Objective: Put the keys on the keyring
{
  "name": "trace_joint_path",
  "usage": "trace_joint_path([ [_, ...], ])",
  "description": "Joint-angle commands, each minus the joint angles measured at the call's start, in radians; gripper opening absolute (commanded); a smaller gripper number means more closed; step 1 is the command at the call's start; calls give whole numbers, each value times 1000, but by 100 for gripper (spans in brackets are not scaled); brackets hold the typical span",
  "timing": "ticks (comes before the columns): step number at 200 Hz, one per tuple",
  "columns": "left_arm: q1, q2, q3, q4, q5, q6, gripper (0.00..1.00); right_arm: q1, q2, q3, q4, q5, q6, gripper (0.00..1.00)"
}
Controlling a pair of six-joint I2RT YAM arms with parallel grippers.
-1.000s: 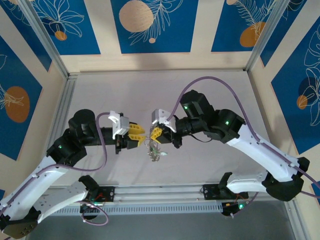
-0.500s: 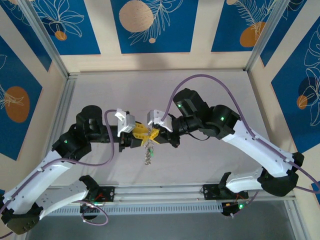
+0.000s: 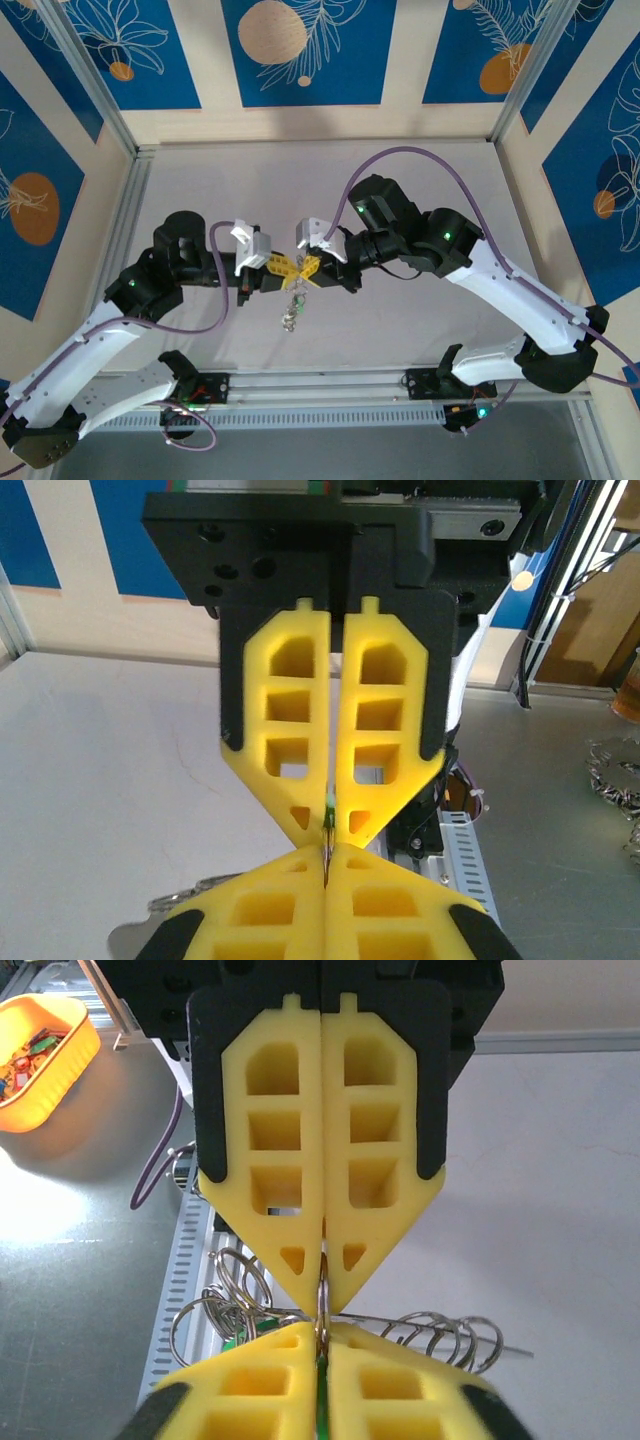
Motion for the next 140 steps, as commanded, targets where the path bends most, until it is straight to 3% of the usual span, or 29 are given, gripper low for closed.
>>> trace_joint_path([
  [1,-4,-31,-14,73,10,-13,0,-16,-41,-15,64,-79,25,23],
  [90,-5,-45,-27,105,40,-25,0,-72,-72,-143,147,-163,86,24],
  [140,-5,-54,-40,143,57,-45,0,-94,-62,-171,209,-245,99,16],
])
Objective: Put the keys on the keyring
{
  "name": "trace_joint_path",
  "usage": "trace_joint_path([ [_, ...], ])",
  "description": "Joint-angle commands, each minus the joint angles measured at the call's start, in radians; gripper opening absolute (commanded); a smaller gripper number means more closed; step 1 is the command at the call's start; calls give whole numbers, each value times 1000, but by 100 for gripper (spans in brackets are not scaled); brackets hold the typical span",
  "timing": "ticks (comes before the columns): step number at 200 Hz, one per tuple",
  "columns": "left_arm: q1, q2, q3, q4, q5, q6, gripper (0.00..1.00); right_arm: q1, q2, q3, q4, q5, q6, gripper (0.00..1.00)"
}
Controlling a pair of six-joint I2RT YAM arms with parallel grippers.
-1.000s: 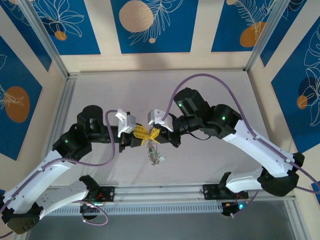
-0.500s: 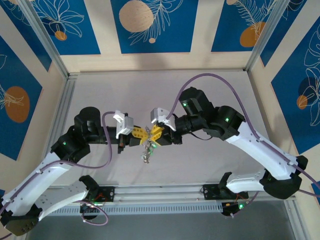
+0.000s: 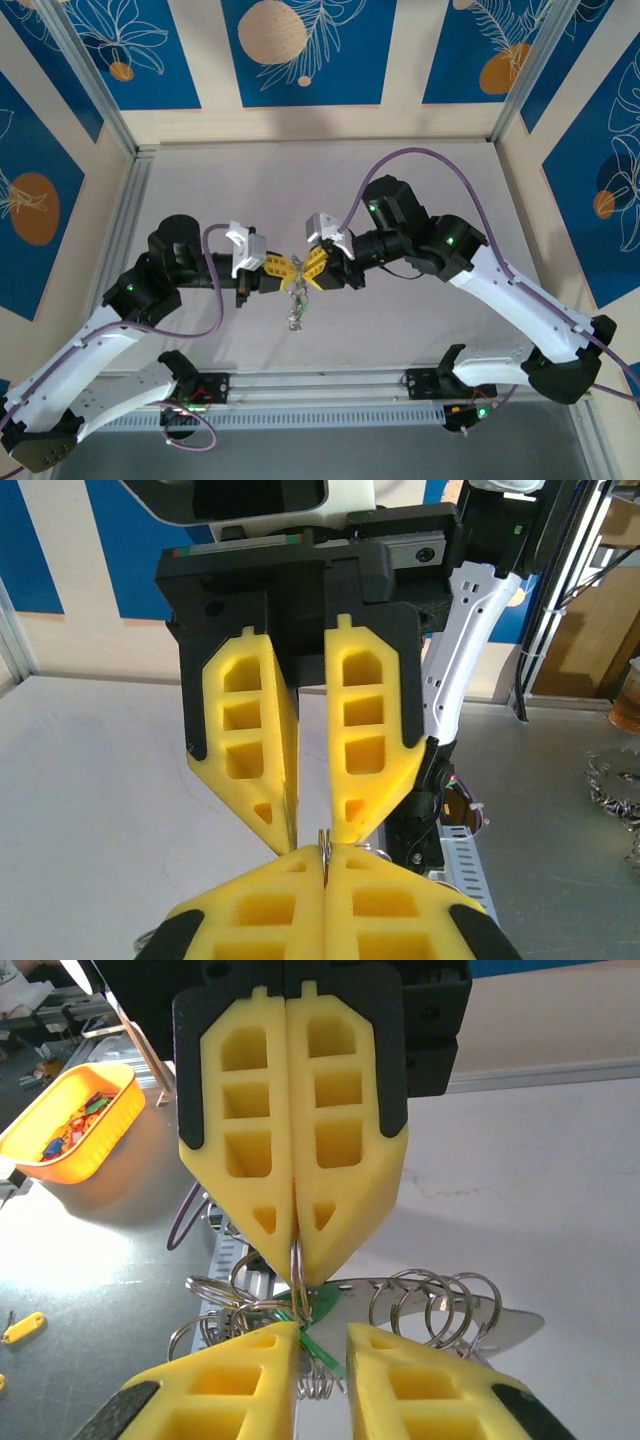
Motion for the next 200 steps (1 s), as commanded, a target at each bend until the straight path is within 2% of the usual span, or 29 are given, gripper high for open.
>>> trace_joint_path([
  [1,-5,-27,-6,79,41,-24,0,-6,6,-19,49,-76,16,16],
  [37,-6,-52,-47,167,30,-66,0,-7,25,-28,68,-111,23,12],
  [93,-5,-84,-136,354,-46,-137,0,-1,13,-91,133,-150,58,13],
  [139,-5,-94,-201,491,-71,-203,0,1,-8,-102,160,-133,72,13],
  [200,-5,-112,-198,476,-72,-202,0,-41,-132,-145,208,-76,112,27],
])
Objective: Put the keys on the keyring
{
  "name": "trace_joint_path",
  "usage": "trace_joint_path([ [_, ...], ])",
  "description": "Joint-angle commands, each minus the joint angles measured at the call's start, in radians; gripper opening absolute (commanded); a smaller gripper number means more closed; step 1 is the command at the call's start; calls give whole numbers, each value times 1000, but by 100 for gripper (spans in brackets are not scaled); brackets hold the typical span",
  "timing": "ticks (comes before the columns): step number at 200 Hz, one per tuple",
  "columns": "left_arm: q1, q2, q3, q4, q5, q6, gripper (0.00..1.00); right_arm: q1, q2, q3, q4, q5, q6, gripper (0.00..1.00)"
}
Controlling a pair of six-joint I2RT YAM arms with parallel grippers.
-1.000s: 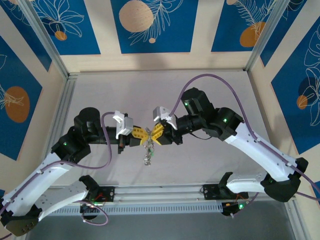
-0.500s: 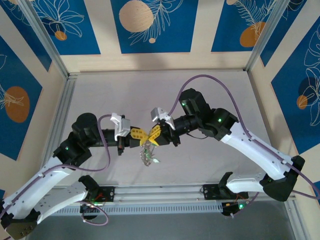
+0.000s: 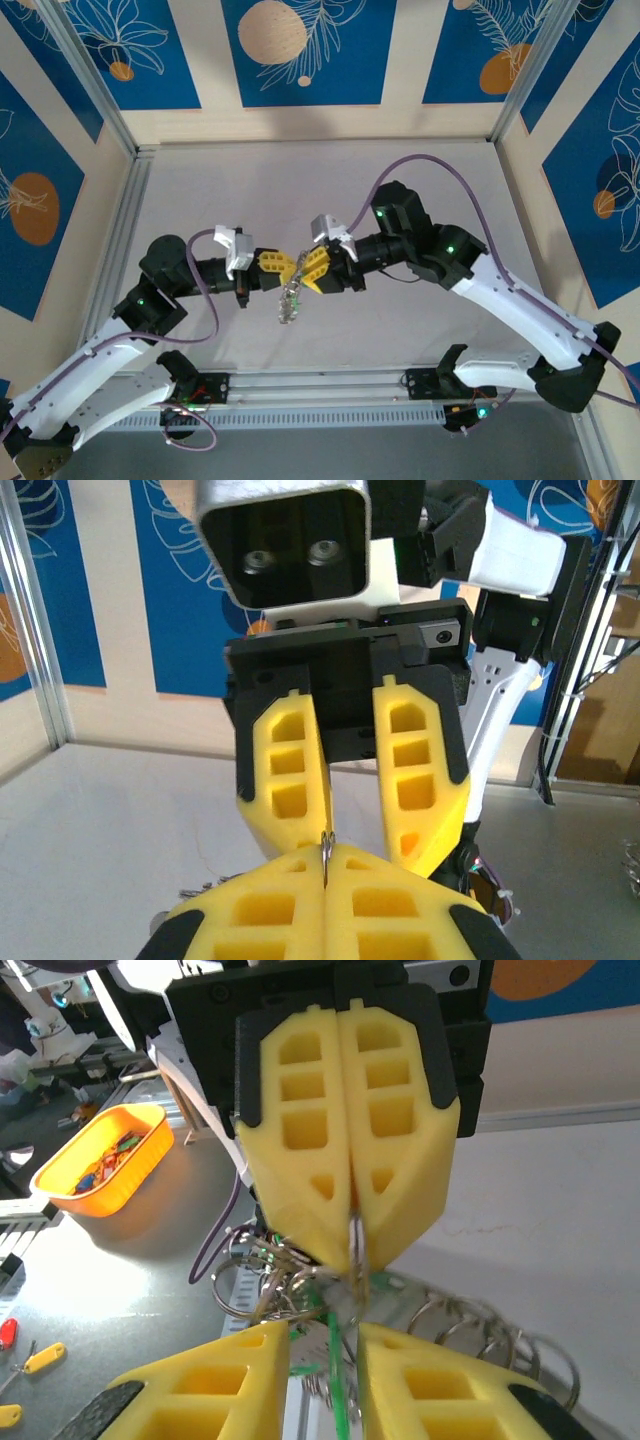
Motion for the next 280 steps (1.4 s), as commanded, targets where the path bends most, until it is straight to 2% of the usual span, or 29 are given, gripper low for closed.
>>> trace_joint_path([
  [1,-4,-19,15,70,-14,-5,0,-20,-55,-13,28,5,31,27],
  [53,-5,-10,22,70,37,-15,0,-33,-67,-14,86,-35,65,27],
  [130,-4,-7,27,61,65,-13,0,-24,11,0,111,-91,78,24],
  [192,-5,3,25,70,59,-9,0,-14,51,22,64,-137,54,12],
  [218,-5,6,34,55,53,-2,0,-7,61,44,29,-149,24,0],
  [239,-4,9,56,-2,34,23,0,-2,47,56,-5,-99,-4,0],
  [262,-4,20,133,-200,-2,103,0,8,26,91,-79,58,-47,0],
  [280,-5,26,208,-396,-66,181,12,21,30,145,-166,178,-87,0],
])
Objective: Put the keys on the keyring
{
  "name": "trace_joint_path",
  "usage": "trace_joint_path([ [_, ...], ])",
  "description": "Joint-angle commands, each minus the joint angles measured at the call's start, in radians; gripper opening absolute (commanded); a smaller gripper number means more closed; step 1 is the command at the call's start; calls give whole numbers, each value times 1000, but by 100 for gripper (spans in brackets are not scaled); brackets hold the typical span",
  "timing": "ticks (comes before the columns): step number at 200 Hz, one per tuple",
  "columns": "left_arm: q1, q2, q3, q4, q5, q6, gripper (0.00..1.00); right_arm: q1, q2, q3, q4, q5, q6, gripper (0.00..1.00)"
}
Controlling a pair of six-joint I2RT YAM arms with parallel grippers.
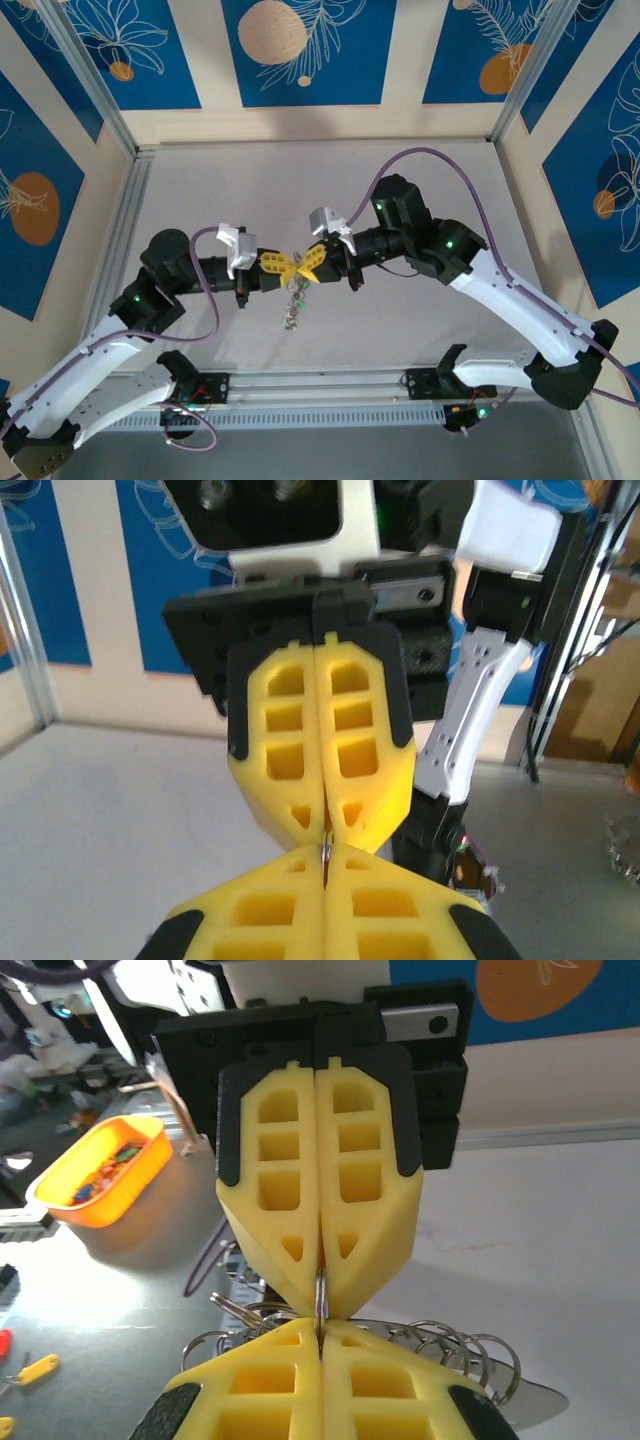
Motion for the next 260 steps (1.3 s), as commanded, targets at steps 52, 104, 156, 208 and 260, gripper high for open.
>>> trace_joint_path([
  [52,-4,20,223,-473,-128,220,19,84,62,249,-349,368,-140,0],
  [104,-7,55,246,-440,-64,241,19,144,168,415,-502,442,-180,0],
  [156,-7,76,225,-370,-10,212,20,178,204,458,-535,429,-217,0],
  [208,-7,88,205,-335,17,195,20,184,196,463,-508,392,-228,0],
  [260,-9,117,197,-347,18,202,19,187,194,467,-481,378,-234,0],
])
